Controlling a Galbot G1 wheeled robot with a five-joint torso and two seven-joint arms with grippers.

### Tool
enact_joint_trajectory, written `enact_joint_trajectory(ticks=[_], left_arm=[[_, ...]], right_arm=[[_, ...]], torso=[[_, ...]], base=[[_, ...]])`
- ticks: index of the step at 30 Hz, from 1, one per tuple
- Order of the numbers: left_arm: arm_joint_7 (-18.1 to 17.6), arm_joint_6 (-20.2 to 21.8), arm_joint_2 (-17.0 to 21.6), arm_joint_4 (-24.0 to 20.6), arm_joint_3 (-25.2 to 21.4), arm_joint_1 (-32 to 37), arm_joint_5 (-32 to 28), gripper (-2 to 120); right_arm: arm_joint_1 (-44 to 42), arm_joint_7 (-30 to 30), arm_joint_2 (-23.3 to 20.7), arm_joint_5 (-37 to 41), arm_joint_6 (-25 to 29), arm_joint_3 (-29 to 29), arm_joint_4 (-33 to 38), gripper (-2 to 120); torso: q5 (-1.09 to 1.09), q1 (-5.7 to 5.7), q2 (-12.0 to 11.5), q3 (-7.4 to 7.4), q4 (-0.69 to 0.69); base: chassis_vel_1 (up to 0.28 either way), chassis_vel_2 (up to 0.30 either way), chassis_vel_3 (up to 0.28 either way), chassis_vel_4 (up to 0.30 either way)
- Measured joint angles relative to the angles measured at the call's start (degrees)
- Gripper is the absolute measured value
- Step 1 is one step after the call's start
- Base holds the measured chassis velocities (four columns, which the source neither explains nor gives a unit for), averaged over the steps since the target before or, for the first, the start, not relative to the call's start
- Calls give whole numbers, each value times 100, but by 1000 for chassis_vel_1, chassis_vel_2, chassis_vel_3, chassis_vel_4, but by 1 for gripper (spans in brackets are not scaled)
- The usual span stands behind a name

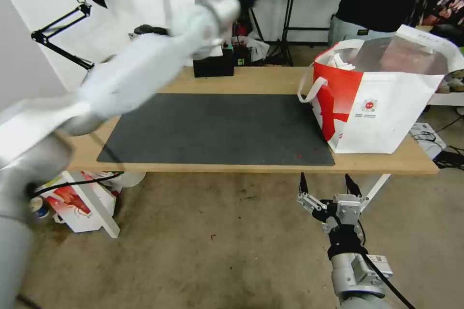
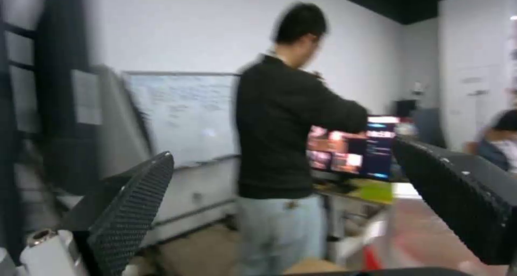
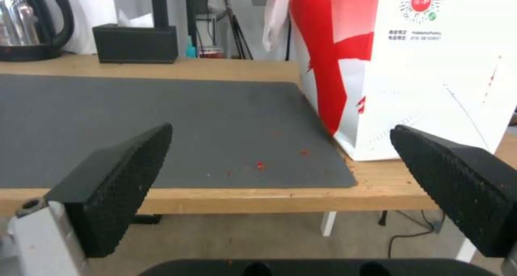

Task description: Pick up the trash from the table and place it into the takeout bag.

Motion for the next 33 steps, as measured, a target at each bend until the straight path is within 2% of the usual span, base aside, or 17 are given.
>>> enact_joint_trajectory(ticks=[2,3,5,6,8,9,11,15,16,19,21,24,26,28,30,32,33], left_arm=[[-62,-5,530,-470,-435,452,261,100],[-62,-5,530,-470,-435,452,261,100],[-79,-49,1210,-1119,-1266,1479,588,100],[-79,-49,1210,-1119,-1266,1479,588,100],[-77,-103,1512,-1508,-1861,2223,833,100],[-74,-169,1788,-1928,-2738,3150,1165,100],[-86,-221,1880,-2116,-3101,3582,1289,100],[-171,-380,1935,-2862,-5042,5952,1909,100],[-171,-380,1935,-2862,-5042,5952,1909,100],[-212,-405,1474,-3307,-6148,7465,2376,100],[-239,-413,1343,-3385,-6281,7674,2447,100],[-352,-457,389,-3798,-6817,8792,3050,100],[-353,-493,204,-3843,-6874,8973,3205,100],[-305,-615,-431,-3974,-7018,9544,3697,100],[-267,-635,-578,-4001,-7050,9665,3789,100],[-129,-849,-1122,-4077,-7075,10119,4163,100],[-129,-849,-1122,-4077,-7075,10119,4163,100]], right_arm=[[1,1,0,0,0,1,0,100],[1,1,0,0,0,1,0,100],[1,1,0,0,0,1,0,100],[1,1,0,0,0,1,0,100],[1,0,0,0,0,0,0,100],[1,1,0,0,0,1,0,100],[0,0,0,0,0,0,0,100],[1,0,0,0,0,0,0,100],[1,0,0,0,0,0,0,100],[1,0,0,0,0,0,0,100],[1,0,0,0,0,0,0,100],[0,1,0,0,0,0,0,100],[1,0,1,0,0,0,0,100],[1,0,0,0,0,0,0,100],[1,0,0,0,0,0,0,100],[1,0,0,0,0,1,0,100],[1,0,0,0,0,1,0,100]], torso=[[5,-1,0,-1,1],[5,-1,0,-1,1],[3,-1,0,-1,0],[3,-1,0,-1,0],[1,0,0,0,-2],[4,-1,1,-1,-2],[8,-1,1,-2,0],[9,-1,1,-1,-3],[9,-1,1,-1,-3],[8,-2,1,-2,0],[8,-1,1,-1,-2],[6,-1,1,0,-2],[7,-2,1,-1,-2],[5,-1,1,-1,-2],[5,-1,1,-1,-2],[8,-2,1,-1,-1],[8,-2,1,-1,-1]], base=[[0,0,0,0],[0,0,0,0],[0,0,0,0],[0,0,0,0],[0,0,0,0],[0,0,0,0],[0,0,0,0],[0,0,0,0],[0,0,0,0],[0,0,0,0],[0,0,0,0],[0,0,0,0],[0,0,0,0],[0,0,0,0],[0,0,0,0],[0,0,0,0],[0,0,0,0]])
